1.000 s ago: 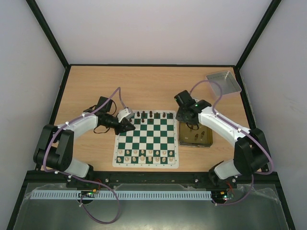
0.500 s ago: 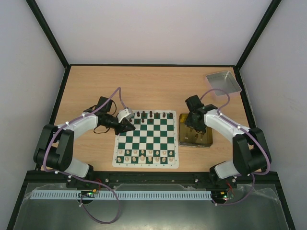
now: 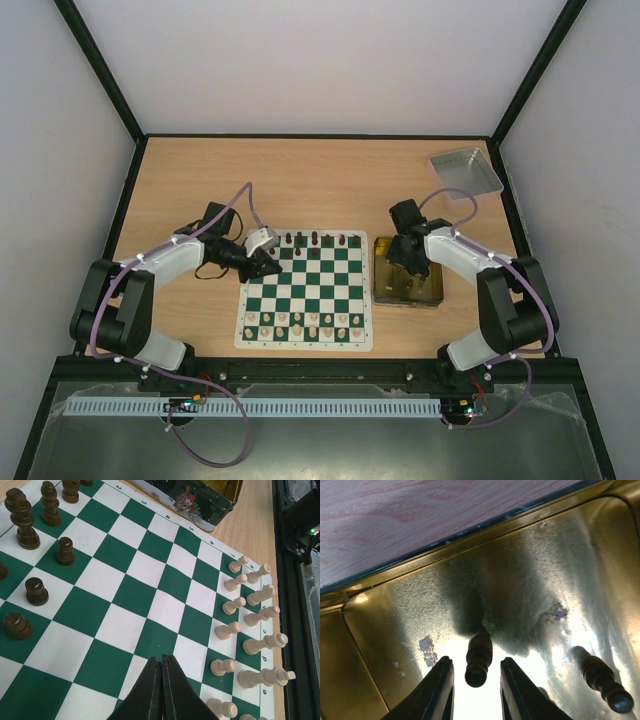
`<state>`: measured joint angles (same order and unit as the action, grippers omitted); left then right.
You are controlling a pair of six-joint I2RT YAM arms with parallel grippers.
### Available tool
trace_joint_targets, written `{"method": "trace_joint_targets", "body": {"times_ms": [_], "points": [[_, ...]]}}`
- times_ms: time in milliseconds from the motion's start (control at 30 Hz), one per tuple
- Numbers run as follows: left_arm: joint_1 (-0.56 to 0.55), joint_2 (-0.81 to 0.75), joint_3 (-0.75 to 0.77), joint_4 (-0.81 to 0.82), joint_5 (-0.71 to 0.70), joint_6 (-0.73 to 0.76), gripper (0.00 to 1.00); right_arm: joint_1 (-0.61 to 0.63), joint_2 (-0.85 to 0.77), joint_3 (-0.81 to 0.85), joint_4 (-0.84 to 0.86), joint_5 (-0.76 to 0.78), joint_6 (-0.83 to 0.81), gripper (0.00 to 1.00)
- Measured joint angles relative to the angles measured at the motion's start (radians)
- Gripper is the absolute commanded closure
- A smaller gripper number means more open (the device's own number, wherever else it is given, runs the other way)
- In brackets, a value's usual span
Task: Set up the chess pieces on the board
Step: Pick up the chess piece from the storage box.
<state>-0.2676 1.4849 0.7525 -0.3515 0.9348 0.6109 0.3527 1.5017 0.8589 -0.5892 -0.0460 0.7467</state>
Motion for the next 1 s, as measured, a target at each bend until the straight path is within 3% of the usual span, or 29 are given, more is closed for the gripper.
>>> {"method": "trace_joint_targets", "body": {"times_ms": [800, 1000], "points": [[0.0, 0.016, 0.006, -0.023, 0.008, 0.026, 0.96, -0.002, 0.032, -0.027, 0.043, -0.014, -0.006, 0.98], [0.0, 0.016, 0.006, -0.026, 0.007, 0.032, 0.96, -0.002, 0.015, -0.016, 0.007, 0.012, -0.01, 0.98]]}}
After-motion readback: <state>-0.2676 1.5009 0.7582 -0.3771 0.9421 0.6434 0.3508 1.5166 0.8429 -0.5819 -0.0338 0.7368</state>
